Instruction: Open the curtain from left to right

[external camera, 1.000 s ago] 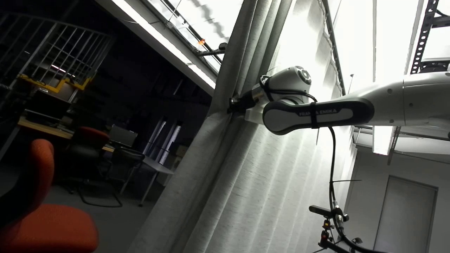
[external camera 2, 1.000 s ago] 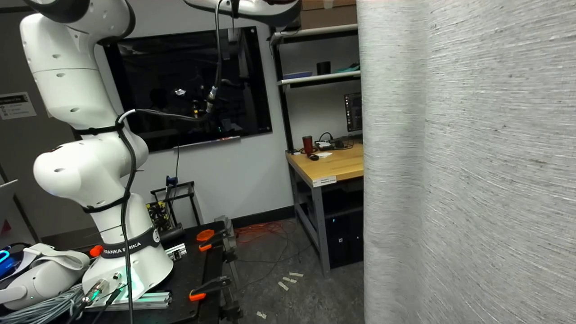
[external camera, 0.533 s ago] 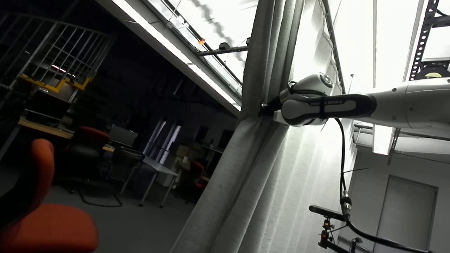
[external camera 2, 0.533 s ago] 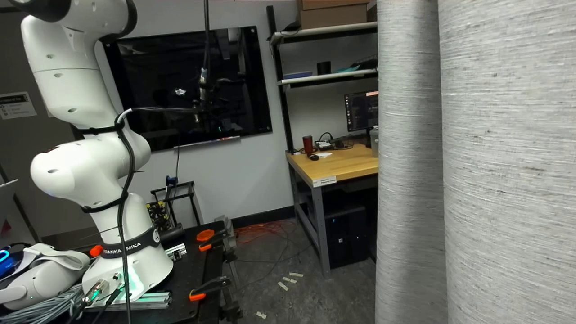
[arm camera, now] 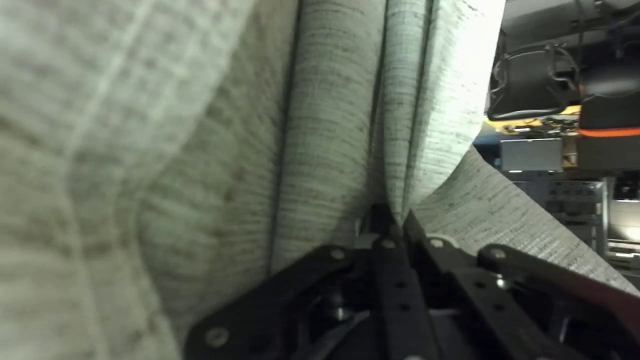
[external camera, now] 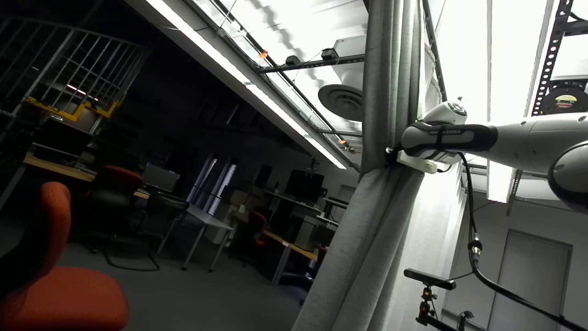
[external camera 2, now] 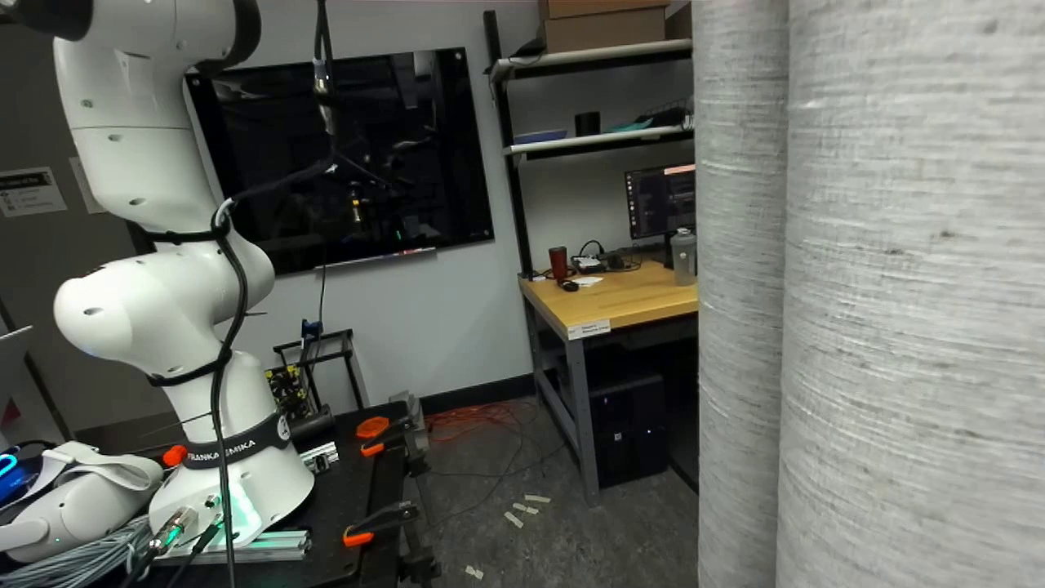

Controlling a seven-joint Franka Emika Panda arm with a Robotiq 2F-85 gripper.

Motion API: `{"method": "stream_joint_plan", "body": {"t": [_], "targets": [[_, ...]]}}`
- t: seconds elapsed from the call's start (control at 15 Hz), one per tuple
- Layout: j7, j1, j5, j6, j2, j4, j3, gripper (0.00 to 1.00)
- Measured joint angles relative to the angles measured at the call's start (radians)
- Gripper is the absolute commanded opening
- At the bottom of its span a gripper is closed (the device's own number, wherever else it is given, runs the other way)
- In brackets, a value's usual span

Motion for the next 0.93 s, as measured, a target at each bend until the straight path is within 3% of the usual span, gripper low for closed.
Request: {"method": "stream_joint_plan", "body": {"t": [0.2,0.4,0.67,0.93], "targets": [[0.004,-0.043,0.088,-0.08,0.057,0.109,-0.085,0.01],[-0.037,-0.128,0.203,-0.125,0.129,0.221,-0.108,0.01],[-0.174,-0.22,0.337,-0.177,0.236,0.369,-0.086,0.01],[-0.285,-0.245,0.401,-0.279,0.335,0.51,-0.019,0.01]]}}
